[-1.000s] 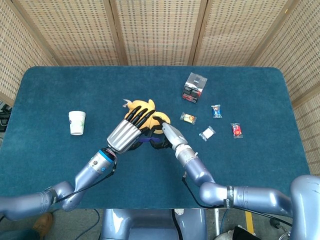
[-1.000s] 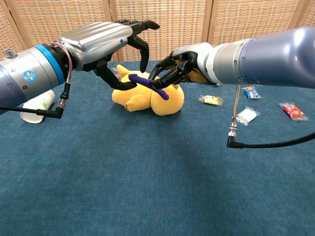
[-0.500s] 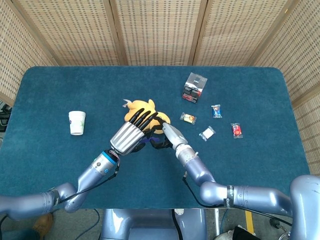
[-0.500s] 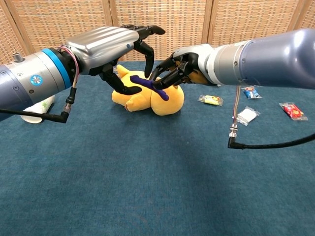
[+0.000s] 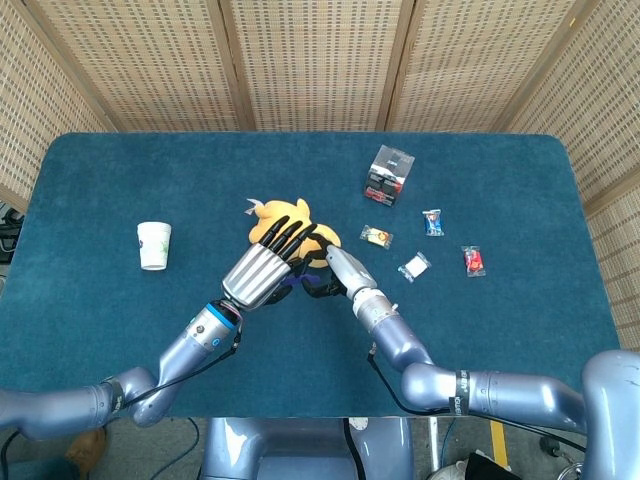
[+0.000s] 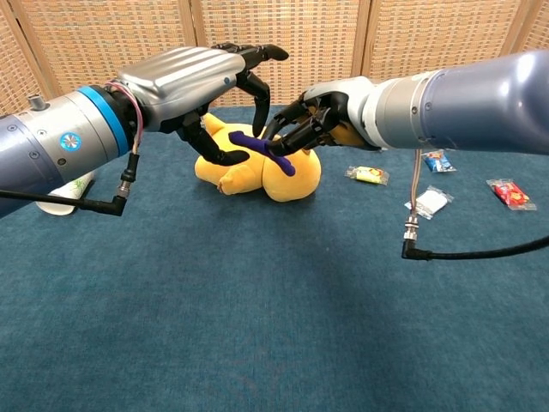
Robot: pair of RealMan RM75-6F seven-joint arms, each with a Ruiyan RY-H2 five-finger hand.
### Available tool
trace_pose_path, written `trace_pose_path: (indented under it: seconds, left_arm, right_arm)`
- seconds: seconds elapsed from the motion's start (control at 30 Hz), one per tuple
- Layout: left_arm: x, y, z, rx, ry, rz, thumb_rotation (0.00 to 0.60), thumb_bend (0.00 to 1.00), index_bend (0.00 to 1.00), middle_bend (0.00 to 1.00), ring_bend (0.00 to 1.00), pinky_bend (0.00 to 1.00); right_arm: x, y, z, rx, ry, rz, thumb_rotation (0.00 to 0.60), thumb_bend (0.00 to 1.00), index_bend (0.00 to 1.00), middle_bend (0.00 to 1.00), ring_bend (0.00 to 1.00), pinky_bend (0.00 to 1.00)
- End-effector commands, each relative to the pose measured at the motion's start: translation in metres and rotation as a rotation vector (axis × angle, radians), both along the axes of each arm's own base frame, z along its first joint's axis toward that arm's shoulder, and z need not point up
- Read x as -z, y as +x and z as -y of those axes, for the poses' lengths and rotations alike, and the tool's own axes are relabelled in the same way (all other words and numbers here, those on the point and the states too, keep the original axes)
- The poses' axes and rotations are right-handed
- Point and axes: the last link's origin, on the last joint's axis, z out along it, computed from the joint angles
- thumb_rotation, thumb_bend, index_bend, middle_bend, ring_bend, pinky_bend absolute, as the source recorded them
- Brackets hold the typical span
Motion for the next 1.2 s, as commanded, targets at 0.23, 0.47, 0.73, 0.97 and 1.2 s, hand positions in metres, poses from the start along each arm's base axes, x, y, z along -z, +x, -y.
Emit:
trace_pose_path:
  seconds: [0.23, 0.47, 0.73, 0.97, 1.2]
  left_arm:
    - [0.000, 0.002, 0.002, -0.003, -0.007, 0.006, 0.600, 0.39, 0.57, 0.00, 0.00, 0.00]
    - [0.000, 0.003, 0.002, -0.007, -0.010, 0.013, 0.600, 0.44, 0.62, 0.00, 0.00, 0.00]
    - [-0.001, 0.002, 0.000, -0.025, -0.015, 0.026, 0.600, 0.49, 0.77, 0.00, 0.00, 0.00]
    - [-0.001, 0.002, -0.001, -0.028, -0.011, 0.032, 0.600, 0.49, 0.81, 0.00, 0.00, 0.00]
    - [-0.004, 0.004, -0.002, -0.023, 0.002, 0.041, 0.600, 0.49, 0.81, 0.00, 0.00, 0.00]
  right_arm:
    - [0.002, 0.001, -0.002, -0.005, 0.003, -0.003, 0.600, 0.64, 0.62, 0.12, 0.00, 0.00]
    - [0.003, 0.002, -0.004, -0.009, 0.005, -0.005, 0.600, 0.64, 0.63, 0.12, 0.00, 0.00]
    - [0.004, -0.001, -0.004, -0.008, 0.005, -0.012, 0.600, 0.65, 0.67, 0.13, 0.00, 0.00]
    - [0.005, -0.005, -0.004, -0.004, 0.005, -0.018, 0.600, 0.66, 0.69, 0.13, 0.00, 0.00]
    - [0.005, -0.013, -0.002, 0.006, 0.005, -0.025, 0.600, 0.66, 0.72, 0.14, 0.00, 0.00]
